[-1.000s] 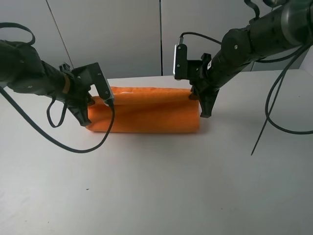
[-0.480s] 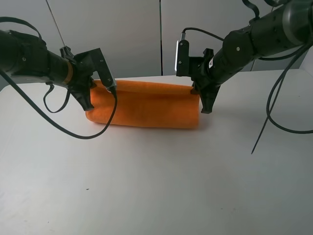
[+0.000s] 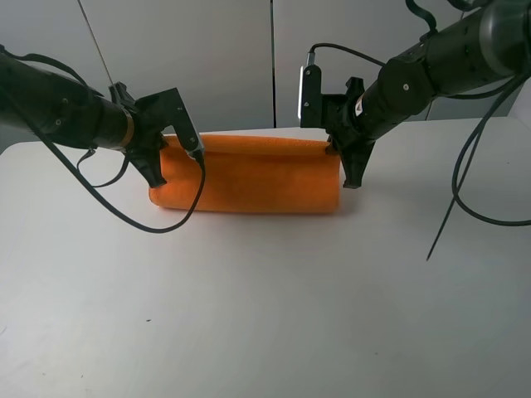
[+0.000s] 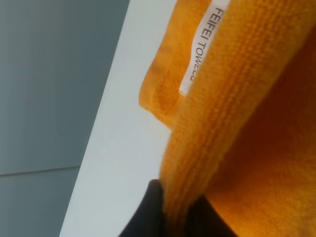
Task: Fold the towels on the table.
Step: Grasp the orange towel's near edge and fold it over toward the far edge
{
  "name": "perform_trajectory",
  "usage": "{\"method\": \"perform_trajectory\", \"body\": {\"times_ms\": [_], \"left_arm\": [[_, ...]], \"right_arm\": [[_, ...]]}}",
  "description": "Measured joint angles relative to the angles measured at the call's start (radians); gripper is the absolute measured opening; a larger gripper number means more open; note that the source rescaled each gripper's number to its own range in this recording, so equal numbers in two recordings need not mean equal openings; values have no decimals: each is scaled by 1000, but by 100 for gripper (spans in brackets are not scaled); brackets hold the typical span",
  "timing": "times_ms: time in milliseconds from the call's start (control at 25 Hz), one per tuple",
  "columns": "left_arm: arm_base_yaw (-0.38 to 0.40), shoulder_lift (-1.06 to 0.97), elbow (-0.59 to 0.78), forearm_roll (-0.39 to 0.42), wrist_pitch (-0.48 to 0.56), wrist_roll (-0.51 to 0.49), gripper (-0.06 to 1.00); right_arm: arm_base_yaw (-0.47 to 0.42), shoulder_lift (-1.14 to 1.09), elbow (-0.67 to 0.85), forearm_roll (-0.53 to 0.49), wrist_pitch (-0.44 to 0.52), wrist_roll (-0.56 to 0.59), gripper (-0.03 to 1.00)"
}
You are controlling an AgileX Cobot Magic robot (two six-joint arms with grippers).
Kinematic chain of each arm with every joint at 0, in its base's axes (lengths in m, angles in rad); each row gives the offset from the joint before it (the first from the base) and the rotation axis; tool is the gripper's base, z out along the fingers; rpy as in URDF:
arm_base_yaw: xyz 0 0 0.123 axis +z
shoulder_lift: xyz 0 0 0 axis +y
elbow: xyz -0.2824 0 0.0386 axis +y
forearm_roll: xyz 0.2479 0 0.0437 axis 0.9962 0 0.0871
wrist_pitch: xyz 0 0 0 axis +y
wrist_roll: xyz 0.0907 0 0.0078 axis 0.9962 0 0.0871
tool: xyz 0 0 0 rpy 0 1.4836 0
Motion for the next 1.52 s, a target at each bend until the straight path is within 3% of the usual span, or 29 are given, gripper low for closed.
{"method": "perform_trajectory", "body": {"times_ms": [200,880,1040,1160,1360,1520], "left_arm": [[0,48,-37,42,17,-87,0],[-6,110,-56,47,17,-112,0],[-6,113,-56,47,24,-112,9],[1,115,-56,45,76,-113,31],[11,115,-56,43,107,-117,69],[11,115,-56,43,107,-117,75]], "right_arm": [[-7,2,0,-34,-24,18,0],[-26,68,-9,-60,-58,46,0],[-27,68,-9,-60,-60,45,1],[-38,68,-9,-74,-32,45,13],[-44,68,-9,-82,-21,45,51],[-44,68,-9,-82,-42,47,80]]}}
